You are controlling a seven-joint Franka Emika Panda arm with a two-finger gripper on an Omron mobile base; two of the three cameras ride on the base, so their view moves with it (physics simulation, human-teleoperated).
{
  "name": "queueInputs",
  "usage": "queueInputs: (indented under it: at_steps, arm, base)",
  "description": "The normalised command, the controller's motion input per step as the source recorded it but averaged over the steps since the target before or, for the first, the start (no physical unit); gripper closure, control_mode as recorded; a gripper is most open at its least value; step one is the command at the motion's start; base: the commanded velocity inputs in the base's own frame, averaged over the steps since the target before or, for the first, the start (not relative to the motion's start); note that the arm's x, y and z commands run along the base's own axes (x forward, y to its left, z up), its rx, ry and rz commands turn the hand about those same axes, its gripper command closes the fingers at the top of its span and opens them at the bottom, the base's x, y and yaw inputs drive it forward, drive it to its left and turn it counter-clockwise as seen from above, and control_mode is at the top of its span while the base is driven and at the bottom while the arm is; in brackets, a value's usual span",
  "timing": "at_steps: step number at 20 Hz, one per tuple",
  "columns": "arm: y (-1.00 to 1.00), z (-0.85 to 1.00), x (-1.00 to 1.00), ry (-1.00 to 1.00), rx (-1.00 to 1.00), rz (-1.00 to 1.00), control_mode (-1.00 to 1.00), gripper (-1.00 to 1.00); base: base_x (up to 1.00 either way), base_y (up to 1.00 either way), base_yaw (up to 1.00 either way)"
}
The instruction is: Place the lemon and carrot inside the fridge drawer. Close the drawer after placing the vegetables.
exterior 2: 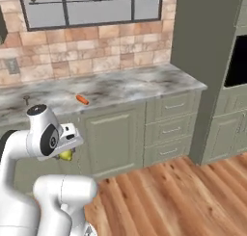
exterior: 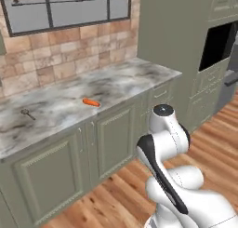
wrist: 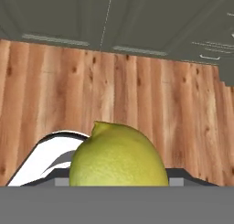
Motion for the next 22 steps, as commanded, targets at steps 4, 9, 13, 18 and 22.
queueInputs:
  at_steps: [4, 9, 13, 18, 22]
  arm:
    - [0.00, 0.00, 0.00, 0.00, 0.00, 0.00, 1.00, 1.00]
    - [0.00, 0.00, 0.00, 0.00, 0.00, 0.00, 1.00, 1.00]
    - [0.00, 0.00, 0.00, 0.00, 0.00, 0.00, 1.00, 1.00]
    - [0.00, 0.00, 0.00, 0.00, 0.00, 0.00, 1.00, 1.00]
    - [0.00, 0.00, 0.00, 0.00, 0.00, 0.00, 1.00, 1.00]
  base:
    - [0.03, -0.21, -0.53]
    - [0.88, -0.71, -0.46]
    - [1.00, -0.96, -0.23]
    - [1.00, -0.74, -0.01]
    - [1.00, -0.58, 0.00]
